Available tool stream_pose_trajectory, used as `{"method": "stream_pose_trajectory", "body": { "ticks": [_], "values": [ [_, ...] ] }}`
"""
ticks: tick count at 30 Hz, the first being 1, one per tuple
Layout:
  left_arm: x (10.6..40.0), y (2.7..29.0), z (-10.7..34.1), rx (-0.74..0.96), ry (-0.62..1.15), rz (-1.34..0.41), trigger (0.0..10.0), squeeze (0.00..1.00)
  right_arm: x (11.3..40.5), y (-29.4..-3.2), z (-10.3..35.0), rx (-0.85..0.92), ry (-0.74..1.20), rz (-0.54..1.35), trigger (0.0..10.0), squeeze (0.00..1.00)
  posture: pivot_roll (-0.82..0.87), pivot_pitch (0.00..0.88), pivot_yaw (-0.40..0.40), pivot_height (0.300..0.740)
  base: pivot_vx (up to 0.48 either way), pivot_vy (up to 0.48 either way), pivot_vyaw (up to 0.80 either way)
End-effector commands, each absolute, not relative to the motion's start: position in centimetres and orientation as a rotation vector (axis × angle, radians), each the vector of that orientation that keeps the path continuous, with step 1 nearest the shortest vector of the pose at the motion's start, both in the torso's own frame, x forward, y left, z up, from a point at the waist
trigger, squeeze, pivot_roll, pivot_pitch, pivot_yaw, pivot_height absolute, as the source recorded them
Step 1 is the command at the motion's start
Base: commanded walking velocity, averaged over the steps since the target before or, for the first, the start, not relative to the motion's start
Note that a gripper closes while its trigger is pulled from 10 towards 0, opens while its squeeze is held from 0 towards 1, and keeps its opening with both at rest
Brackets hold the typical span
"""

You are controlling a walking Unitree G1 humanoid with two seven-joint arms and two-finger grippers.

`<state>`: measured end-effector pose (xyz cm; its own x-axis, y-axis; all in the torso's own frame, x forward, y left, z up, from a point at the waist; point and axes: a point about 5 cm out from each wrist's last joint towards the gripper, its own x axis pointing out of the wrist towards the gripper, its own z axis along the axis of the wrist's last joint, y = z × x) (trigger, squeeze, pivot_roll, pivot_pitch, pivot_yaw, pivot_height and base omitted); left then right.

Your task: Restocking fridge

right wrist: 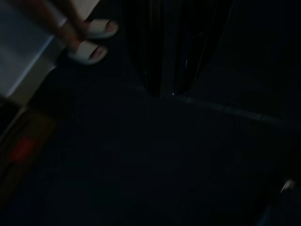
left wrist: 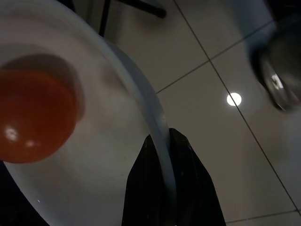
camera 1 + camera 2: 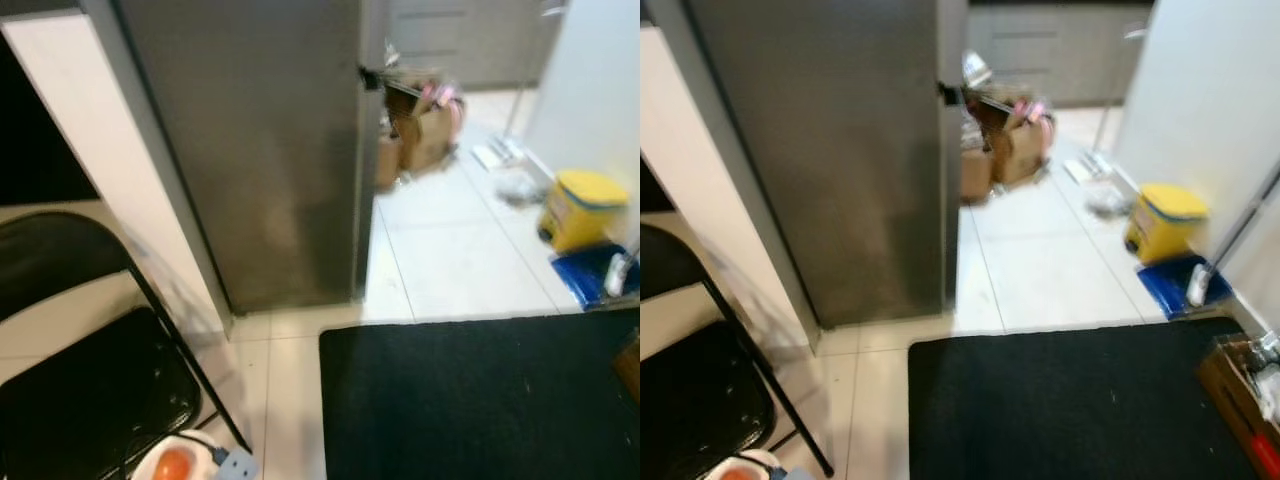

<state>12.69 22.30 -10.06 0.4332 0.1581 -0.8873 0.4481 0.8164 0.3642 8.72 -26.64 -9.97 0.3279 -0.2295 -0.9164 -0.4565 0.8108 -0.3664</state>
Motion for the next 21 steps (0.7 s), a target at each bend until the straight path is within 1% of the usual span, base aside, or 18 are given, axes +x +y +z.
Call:
{"method": "stream_pose_trajectory", "body": {
  "ticks": [1,6,16,21],
  "values": [
    [12.44,22.57,-10.08,0.637,1.134,-0.195,10.0,0.0,8.26,-25.93,-10.29,-0.626,1.262,0.174,10.0,0.0,-0.02,0.0,0.011,0.74,0.345,0.0,0.0],
    [12.44,22.54,-10.09,0.637,1.134,-0.196,10.0,0.0,8.23,-25.9,-10.3,-0.623,1.262,0.173,10.0,0.0,-0.02,0.0,0.011,0.74,0.343,0.0,0.0],
    [12.79,22.4,-10.01,0.638,1.125,-0.198,10.0,0.0,8.19,-25.89,-10.32,-0.603,1.266,0.161,10.0,0.0,-0.03,0.0,0.012,0.74,0.345,0.0,-0.8],
    [12.85,22.38,-9.99,0.639,1.124,-0.199,10.0,0.0,8.29,-25.85,-10.3,-0.611,1.257,0.168,10.0,0.0,-0.03,0.0,0.011,0.74,0.345,0.0,0.0]
  ]
}}
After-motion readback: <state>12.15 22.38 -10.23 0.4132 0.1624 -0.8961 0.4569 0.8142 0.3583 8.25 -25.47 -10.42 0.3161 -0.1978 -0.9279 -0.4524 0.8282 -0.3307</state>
